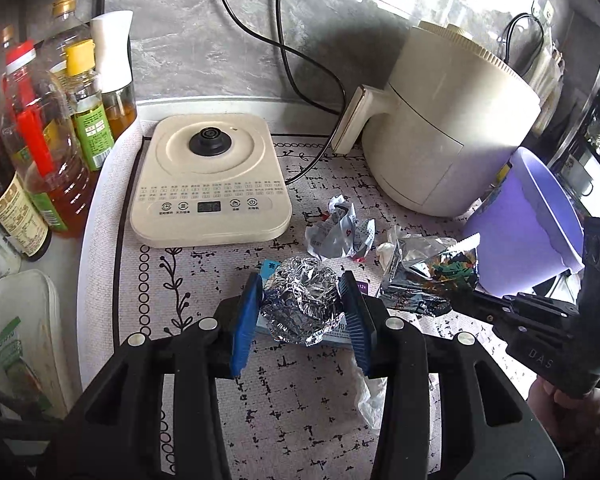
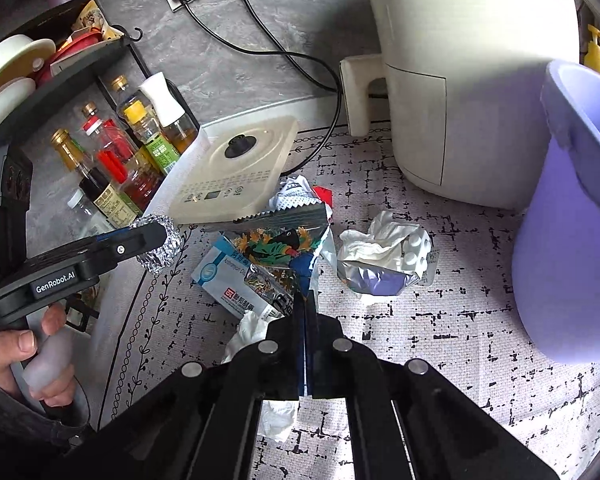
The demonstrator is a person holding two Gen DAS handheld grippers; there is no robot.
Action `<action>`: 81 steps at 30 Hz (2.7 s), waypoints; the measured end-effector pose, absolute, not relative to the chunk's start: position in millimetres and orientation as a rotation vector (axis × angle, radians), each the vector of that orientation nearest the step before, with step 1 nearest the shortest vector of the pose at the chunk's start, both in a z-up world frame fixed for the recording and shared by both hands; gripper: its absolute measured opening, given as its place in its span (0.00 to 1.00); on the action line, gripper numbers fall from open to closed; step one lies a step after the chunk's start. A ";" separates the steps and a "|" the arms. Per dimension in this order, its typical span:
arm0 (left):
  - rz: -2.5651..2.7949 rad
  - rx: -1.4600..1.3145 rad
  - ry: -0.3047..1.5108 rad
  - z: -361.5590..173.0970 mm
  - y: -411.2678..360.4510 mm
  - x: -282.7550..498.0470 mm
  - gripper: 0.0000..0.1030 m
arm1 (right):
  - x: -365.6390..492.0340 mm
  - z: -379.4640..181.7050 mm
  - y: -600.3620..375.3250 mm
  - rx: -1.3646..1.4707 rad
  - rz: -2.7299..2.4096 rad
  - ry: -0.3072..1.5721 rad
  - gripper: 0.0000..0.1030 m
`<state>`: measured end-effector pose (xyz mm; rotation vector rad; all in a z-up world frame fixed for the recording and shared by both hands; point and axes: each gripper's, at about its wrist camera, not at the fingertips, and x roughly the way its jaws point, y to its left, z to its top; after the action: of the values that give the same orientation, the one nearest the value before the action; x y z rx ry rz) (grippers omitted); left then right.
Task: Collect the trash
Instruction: 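Carry the chip bag and foil ball into the lavender bucket while opening both grippers, then move both tools back over the crumpled paper and tissue on the cloth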
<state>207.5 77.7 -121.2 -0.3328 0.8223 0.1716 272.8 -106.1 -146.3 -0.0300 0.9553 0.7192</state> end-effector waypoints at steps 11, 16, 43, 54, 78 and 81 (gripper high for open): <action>0.274 -0.355 0.715 -82.2 71.7 171.5 0.39 | 261.2 -89.8 -118.0 -0.015 0.814 0.826 0.01; 0.265 -0.350 0.660 -63.4 56.5 167.4 0.39 | 262.9 -62.9 -136.5 -0.007 0.814 0.766 0.01; 0.037 -0.248 0.591 -20.9 -101.5 260.7 0.39 | 316.0 -13.6 -353.6 0.122 0.502 0.580 0.69; -0.067 -0.311 0.601 -32.5 -177.6 347.6 0.39 | 324.6 -28.9 -417.9 0.136 0.535 0.649 0.73; 0.051 -0.283 0.624 -26.2 -145.1 320.9 0.94 | 342.9 -27.5 -388.4 0.121 0.585 0.648 0.76; 0.064 -0.301 0.626 -24.8 -126.1 309.1 0.94 | 337.7 -25.8 -370.0 0.118 0.593 0.645 0.81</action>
<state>309.1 -126.1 -24.8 -0.3005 0.6258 0.0636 337.7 -370.0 -25.8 0.1183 0.6449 0.5927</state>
